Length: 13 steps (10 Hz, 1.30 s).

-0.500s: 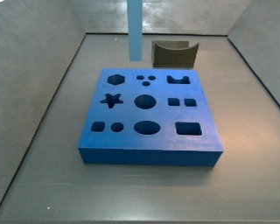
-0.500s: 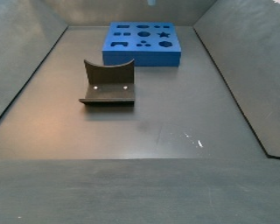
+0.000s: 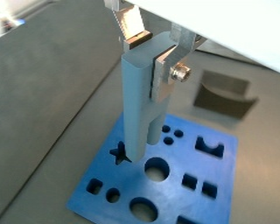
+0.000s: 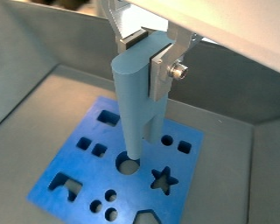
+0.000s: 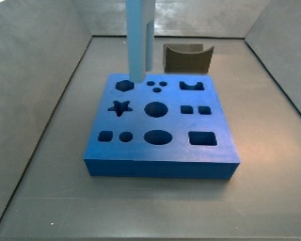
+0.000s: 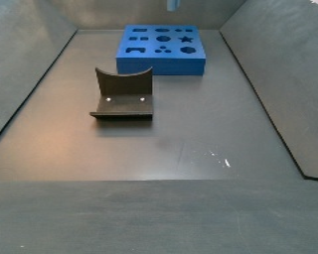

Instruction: Insert the square-circle object.

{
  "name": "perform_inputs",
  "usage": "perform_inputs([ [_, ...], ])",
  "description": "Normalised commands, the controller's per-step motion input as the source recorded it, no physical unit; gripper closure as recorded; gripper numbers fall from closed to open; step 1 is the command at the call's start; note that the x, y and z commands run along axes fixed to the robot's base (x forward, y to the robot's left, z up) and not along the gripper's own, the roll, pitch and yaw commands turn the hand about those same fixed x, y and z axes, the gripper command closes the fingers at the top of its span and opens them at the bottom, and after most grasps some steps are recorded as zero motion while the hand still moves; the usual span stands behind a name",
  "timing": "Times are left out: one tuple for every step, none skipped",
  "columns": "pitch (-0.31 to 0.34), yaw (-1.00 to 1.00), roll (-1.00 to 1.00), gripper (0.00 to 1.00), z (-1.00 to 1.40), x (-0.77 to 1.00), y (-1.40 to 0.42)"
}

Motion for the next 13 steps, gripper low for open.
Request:
perform_inputs([
  [0.000,-1.00,0.00,1.00,-0.25,0.00,-0.15],
  [0.000,-1.00,0.01,1.00,-0.27,0.00,-0.13],
  [0.000,-1.00,0.03,1.00,-0.28,0.00,-0.09],
  [0.019,-1.00,0.10,1.00,-0.25,-0.02,-0.03],
  [0.050,-1.00,0.15,1.00,-0.21,-0.07,-0.03],
  [0.057,-1.00,0.15,1.00,-0.20,-0.08,-0.03],
  [0.071,-0.99,0.16,1.00,-0.17,-0.09,-0.03],
  [0.070,-0.99,0.16,1.00,-0.17,-0.09,-0.03],
  [0.071,-0.99,0.16,1.00,-0.17,-0.09,-0.03],
  [0.070,-0.99,0.16,1.00,-0.17,-0.09,-0.02],
  [0.069,-0.99,0.16,1.00,-0.17,-0.09,-0.02],
  [0.069,-0.99,0.16,1.00,-0.17,-0.09,-0.02],
  [0.066,-0.99,0.16,1.00,-0.17,-0.09,-0.03],
])
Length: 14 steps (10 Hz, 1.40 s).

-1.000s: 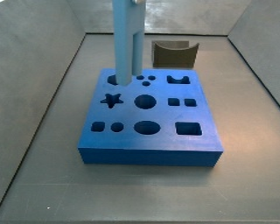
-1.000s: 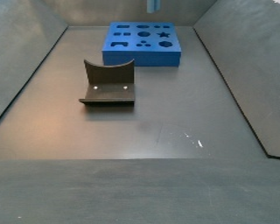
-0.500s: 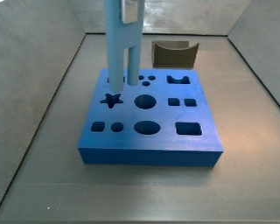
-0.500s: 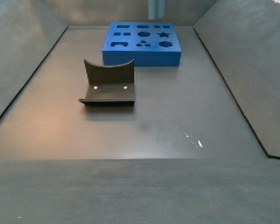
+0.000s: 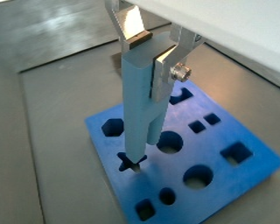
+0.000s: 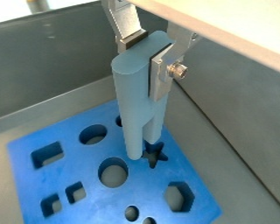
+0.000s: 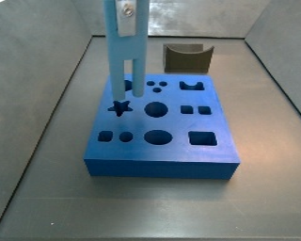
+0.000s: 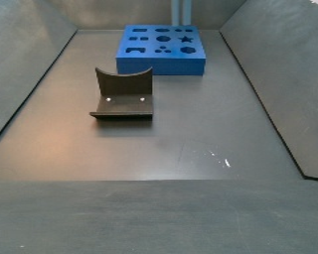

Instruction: Insert the square-circle object.

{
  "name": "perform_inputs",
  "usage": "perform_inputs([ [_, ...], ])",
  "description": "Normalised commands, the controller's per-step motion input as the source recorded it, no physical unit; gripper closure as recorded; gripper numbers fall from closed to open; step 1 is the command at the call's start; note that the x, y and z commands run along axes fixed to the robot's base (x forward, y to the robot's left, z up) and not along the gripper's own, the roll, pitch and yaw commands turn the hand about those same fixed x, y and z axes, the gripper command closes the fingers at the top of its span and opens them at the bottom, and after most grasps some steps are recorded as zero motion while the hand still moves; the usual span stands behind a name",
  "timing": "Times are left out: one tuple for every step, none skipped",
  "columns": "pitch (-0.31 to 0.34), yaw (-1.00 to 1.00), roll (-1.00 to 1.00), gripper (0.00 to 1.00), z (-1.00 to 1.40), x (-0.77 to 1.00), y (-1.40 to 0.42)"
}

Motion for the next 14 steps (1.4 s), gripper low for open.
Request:
perform_inputs([
  [0.061,-1.00,0.16,1.00,-0.17,-0.09,-0.03],
  [0.059,-1.00,0.16,1.00,-0.17,-0.09,-0.04],
  [0.020,-0.98,0.09,1.00,0.00,0.00,-0.13],
  [0.000,-0.82,0.00,1.00,-0.03,0.04,-0.41],
  [-0.006,-0.63,-0.10,1.00,-0.07,0.00,-0.47],
  [0.000,-0.38,-0.33,1.00,-0.24,0.00,-0.32],
  [0.000,-0.27,-0.38,1.00,-0.31,0.00,-0.29],
  [0.009,-0.20,-0.40,1.00,-0.26,0.00,-0.29],
  [0.011,-0.11,-0.42,1.00,-0.21,0.02,-0.14],
  [0.026,-0.05,-0.36,1.00,-0.22,0.02,-0.07],
  [0.023,-0.04,-0.29,1.00,-0.15,0.00,-0.05],
  [0.020,0.00,-0.35,1.00,-0.21,0.00,-0.02],
  [0.000,0.00,-0.38,1.00,-0.19,-0.10,0.00],
  [0.000,0.00,-0.35,1.00,-0.14,-0.17,0.00],
])
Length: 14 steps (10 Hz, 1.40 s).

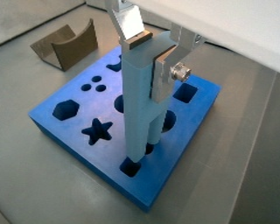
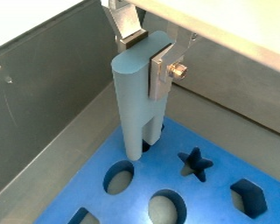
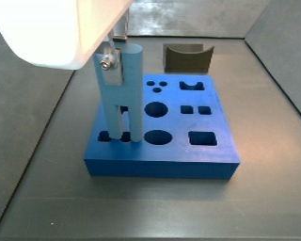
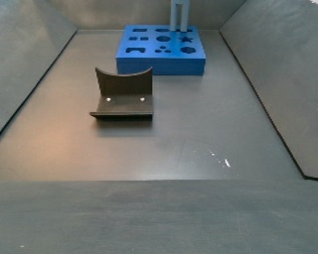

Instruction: Insert the square-circle object.

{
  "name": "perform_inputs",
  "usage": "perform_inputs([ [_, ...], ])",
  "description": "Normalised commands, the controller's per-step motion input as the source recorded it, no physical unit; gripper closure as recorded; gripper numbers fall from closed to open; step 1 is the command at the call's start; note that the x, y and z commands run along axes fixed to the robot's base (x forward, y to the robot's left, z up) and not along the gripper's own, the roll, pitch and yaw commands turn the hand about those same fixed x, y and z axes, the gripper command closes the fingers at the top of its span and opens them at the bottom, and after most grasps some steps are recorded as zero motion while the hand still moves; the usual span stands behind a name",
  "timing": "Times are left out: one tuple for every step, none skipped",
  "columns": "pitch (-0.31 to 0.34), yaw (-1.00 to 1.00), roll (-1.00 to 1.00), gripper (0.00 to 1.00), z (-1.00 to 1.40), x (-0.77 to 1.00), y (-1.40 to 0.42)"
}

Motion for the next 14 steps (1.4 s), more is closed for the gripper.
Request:
perform_inputs([
  [0.000,0.09,-0.28,1.00,-0.13,-0.22,0.00],
  [-0.007,0.25,-0.17,1.00,-0.12,-0.34,0.05],
  [-0.074,0.42,-0.02,1.00,-0.08,-0.41,0.11],
  [-0.056,0.35,0.00,1.00,-0.08,-0.29,0.06],
  [0.000,0.10,0.00,1.00,-0.05,-0.01,0.00],
  [0.000,0.00,0.00,1.00,-0.11,0.00,0.00],
  [0.000,0.00,0.00,1.00,-0.22,0.00,-0.02],
  [0.000,0.00,0.00,1.00,-0.32,0.02,-0.04],
  [0.021,-0.03,0.00,1.00,-0.33,0.15,-0.03],
  [0.040,-0.05,0.00,1.00,-0.32,0.19,0.00],
  [0.027,0.00,-0.01,1.00,-0.35,0.15,0.00],
  [-0.001,0.00,-0.02,1.00,-0.32,0.00,0.00],
  [-0.024,0.00,-0.03,1.00,-0.36,0.00,0.00],
  [-0.040,0.00,-0.05,1.00,-0.36,0.00,0.00],
])
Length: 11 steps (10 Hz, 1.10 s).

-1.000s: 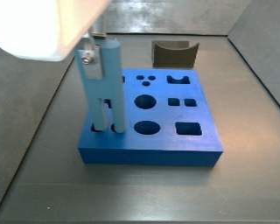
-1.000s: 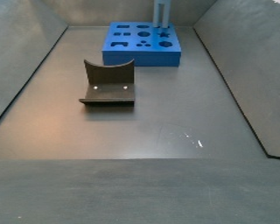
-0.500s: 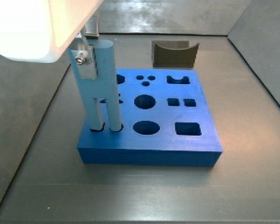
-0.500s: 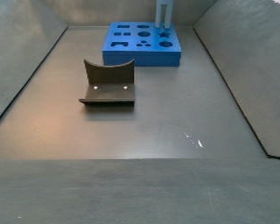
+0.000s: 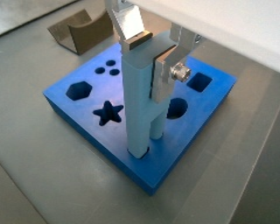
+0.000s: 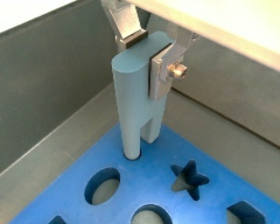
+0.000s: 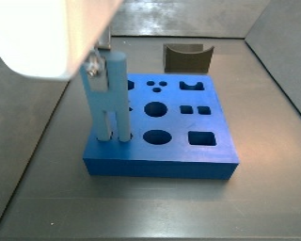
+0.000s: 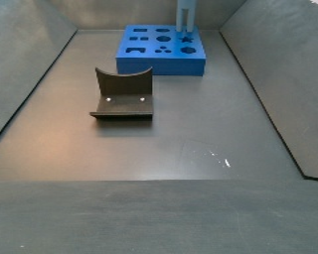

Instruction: Insert the square-circle object.

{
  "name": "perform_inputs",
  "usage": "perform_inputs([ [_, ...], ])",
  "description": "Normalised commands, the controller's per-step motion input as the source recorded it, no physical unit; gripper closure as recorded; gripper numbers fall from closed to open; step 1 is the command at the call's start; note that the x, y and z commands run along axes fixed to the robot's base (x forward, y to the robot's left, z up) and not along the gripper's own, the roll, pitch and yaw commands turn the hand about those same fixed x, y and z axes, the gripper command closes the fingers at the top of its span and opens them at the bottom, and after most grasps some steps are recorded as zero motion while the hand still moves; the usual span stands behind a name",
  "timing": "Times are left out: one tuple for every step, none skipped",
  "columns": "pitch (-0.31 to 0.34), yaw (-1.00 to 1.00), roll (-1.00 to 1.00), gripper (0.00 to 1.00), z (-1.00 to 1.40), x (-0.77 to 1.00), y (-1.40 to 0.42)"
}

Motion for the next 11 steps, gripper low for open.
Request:
perform_inputs([
  [-0.036,0.00,-0.02,1.00,-0.31,0.00,0.00],
  [-0.059,0.00,-0.01,1.00,-0.30,0.00,0.00],
  [-0.074,0.00,-0.03,1.00,-0.32,0.00,0.00],
  [-0.076,0.00,-0.04,1.00,-0.32,0.00,0.00],
  [-0.084,0.00,-0.03,1.00,-0.33,0.00,0.00],
  [-0.089,0.00,-0.03,1.00,-0.35,-0.01,0.00],
  [-0.121,0.00,-0.03,1.00,-0.31,-0.13,0.00],
  [-0.126,0.01,-0.06,1.00,-0.19,-0.04,0.00],
  [-0.100,0.00,-0.08,1.00,-0.14,0.00,0.00],
  [0.000,-0.01,-0.06,1.00,0.00,0.00,0.08],
  [0.000,0.00,0.00,1.00,0.00,0.00,0.00],
])
